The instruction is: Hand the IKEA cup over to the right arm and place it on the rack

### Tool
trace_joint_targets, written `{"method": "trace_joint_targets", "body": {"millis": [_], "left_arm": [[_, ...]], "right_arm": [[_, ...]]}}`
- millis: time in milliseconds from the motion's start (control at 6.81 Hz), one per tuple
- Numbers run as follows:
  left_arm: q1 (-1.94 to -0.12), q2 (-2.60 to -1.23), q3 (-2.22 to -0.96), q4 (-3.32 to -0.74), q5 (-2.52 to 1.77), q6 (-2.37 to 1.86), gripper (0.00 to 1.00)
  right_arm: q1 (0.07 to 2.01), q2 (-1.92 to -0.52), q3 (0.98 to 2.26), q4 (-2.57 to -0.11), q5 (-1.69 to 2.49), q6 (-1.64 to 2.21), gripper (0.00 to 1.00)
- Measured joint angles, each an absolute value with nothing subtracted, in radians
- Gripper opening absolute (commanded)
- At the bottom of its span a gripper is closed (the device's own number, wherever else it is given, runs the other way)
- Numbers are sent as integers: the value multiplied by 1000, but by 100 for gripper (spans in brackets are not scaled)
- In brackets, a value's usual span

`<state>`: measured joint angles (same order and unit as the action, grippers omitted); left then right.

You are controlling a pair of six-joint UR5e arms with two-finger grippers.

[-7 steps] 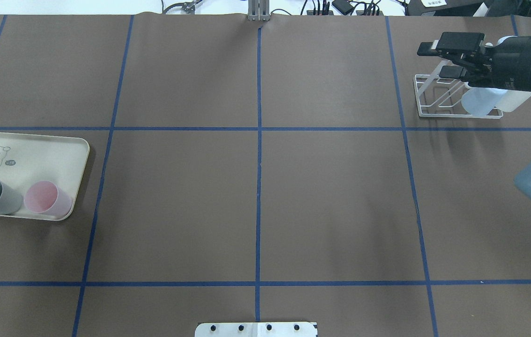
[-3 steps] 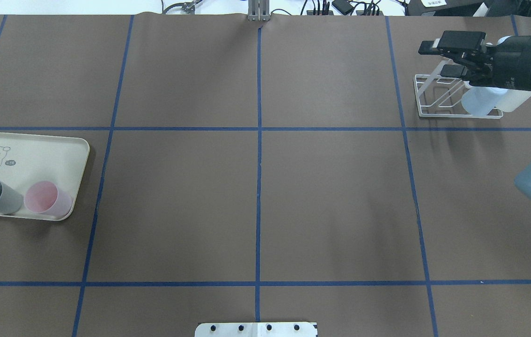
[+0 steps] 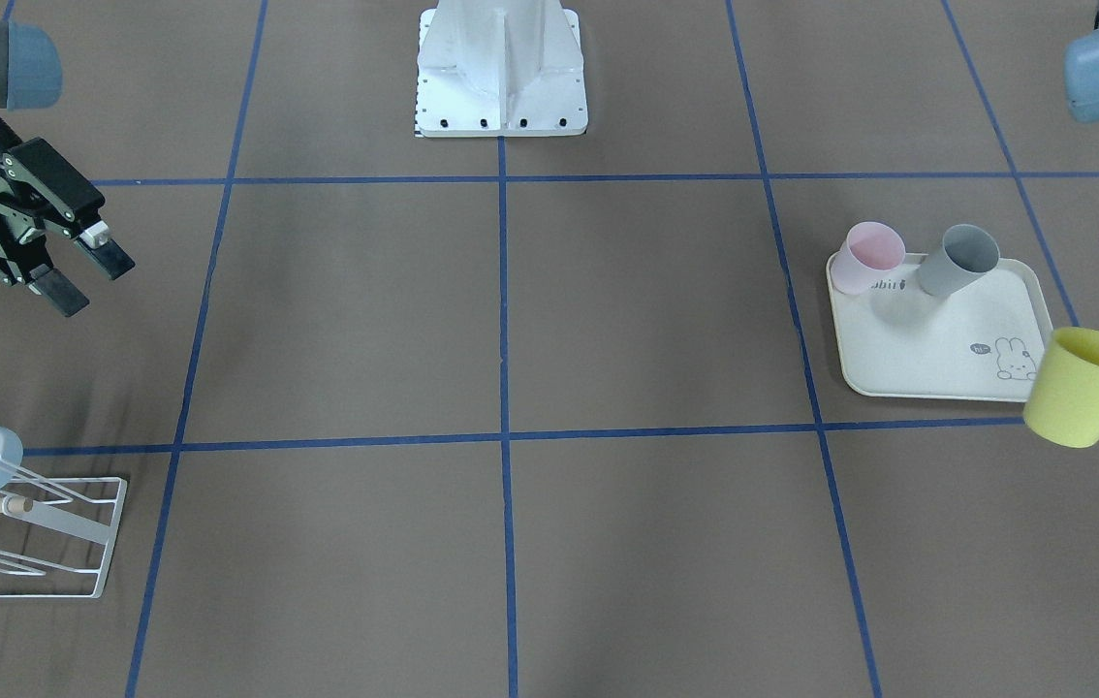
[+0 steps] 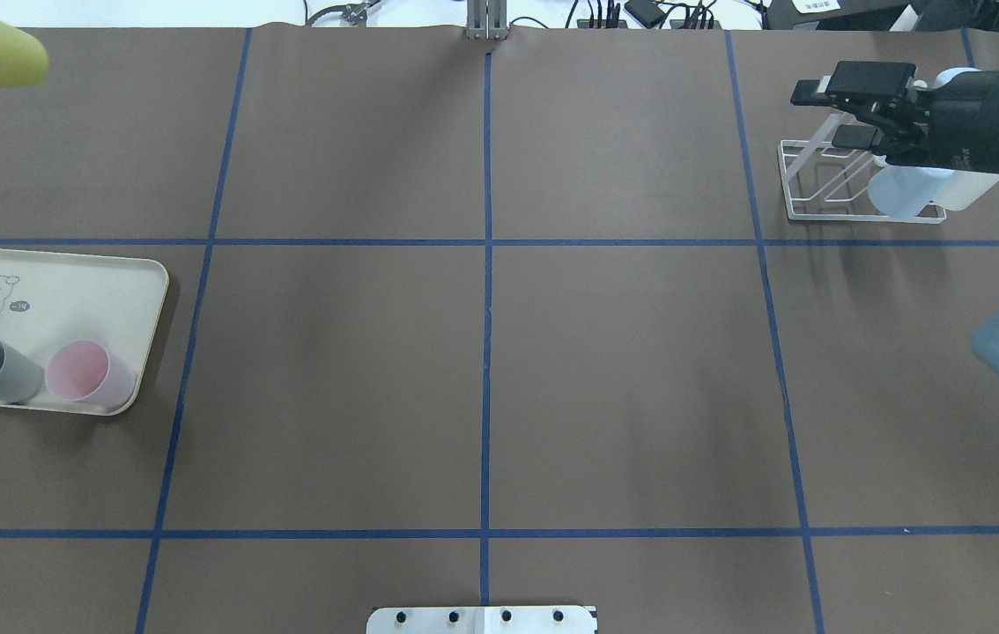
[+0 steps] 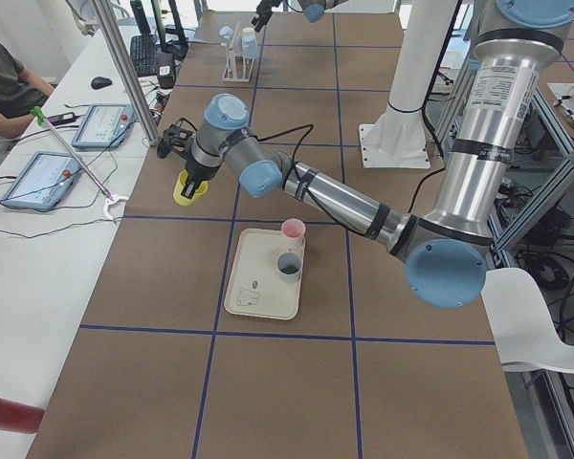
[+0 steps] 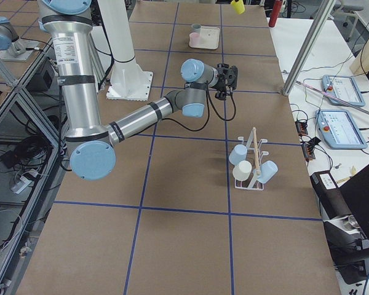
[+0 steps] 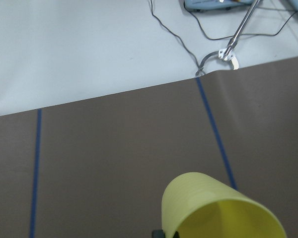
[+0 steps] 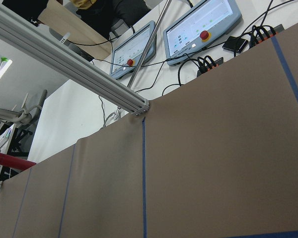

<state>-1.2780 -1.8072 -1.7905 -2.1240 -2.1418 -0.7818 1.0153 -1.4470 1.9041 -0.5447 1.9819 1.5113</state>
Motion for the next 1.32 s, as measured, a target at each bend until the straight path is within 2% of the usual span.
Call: {"method": "trace_joint_targets", "body": {"millis": [588, 881, 1322], "left_arm": [[-1050, -1837, -1776, -2599, -1987, -1559, 0], [-911, -1876, -1773, -2741, -1768, -1869, 0], [-782, -1930, -1750, -2906, -1562, -2293, 0]], "right_arm": [[1015, -1431, 1909, -526, 1970, 1623, 100], [1012, -1417, 1903, -474, 1943, 1715, 100], [958, -1306, 1888, -459, 1848, 1893, 100]]}}
